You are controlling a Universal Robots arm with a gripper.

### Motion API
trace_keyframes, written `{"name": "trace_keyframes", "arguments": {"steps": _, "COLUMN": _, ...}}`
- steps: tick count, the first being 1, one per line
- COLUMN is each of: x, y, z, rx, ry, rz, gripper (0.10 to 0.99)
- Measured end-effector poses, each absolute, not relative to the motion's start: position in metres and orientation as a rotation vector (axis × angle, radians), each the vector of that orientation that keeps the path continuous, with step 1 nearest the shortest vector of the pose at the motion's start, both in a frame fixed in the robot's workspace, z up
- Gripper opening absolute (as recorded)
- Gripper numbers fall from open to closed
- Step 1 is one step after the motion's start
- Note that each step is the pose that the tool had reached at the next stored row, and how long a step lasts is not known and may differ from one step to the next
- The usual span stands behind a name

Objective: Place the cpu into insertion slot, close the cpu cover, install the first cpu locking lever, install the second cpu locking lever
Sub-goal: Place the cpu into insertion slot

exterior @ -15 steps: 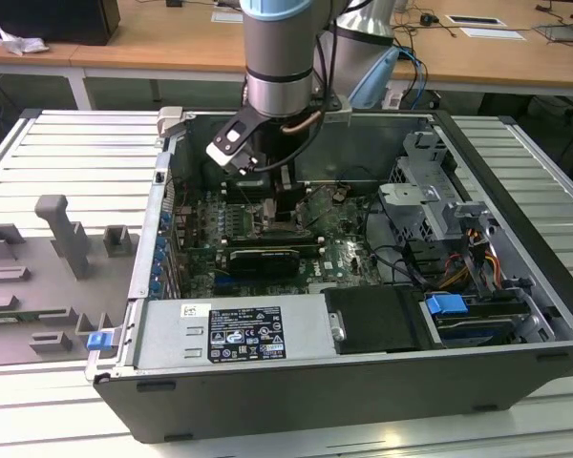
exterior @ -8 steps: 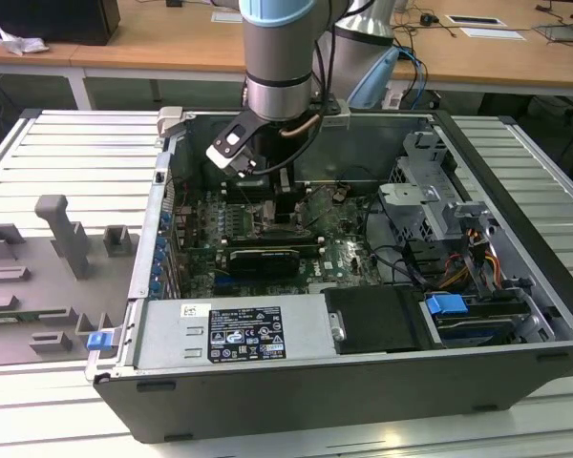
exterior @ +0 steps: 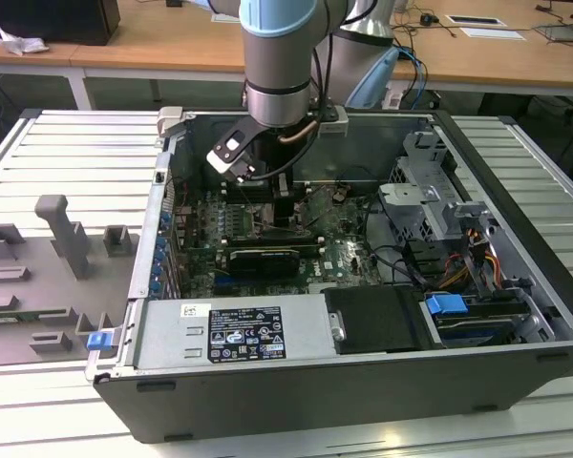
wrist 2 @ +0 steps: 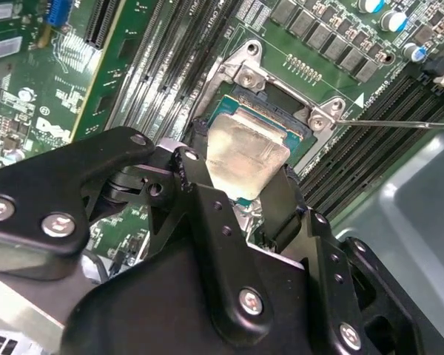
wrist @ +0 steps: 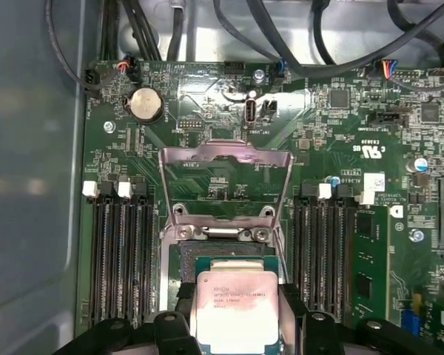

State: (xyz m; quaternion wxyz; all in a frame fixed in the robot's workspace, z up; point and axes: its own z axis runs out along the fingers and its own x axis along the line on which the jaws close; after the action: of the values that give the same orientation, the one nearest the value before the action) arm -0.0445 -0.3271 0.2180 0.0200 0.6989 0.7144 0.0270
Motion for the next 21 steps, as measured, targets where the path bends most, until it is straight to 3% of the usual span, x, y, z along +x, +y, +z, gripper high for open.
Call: {"name": "trace_keyframes", "arguments": {"steps": 21, "x": -0.044, "y": -0.318, "z": 0.201, "rx": 2.196, "ry": 2.188, "rz": 0.083, "gripper": 0.529}}
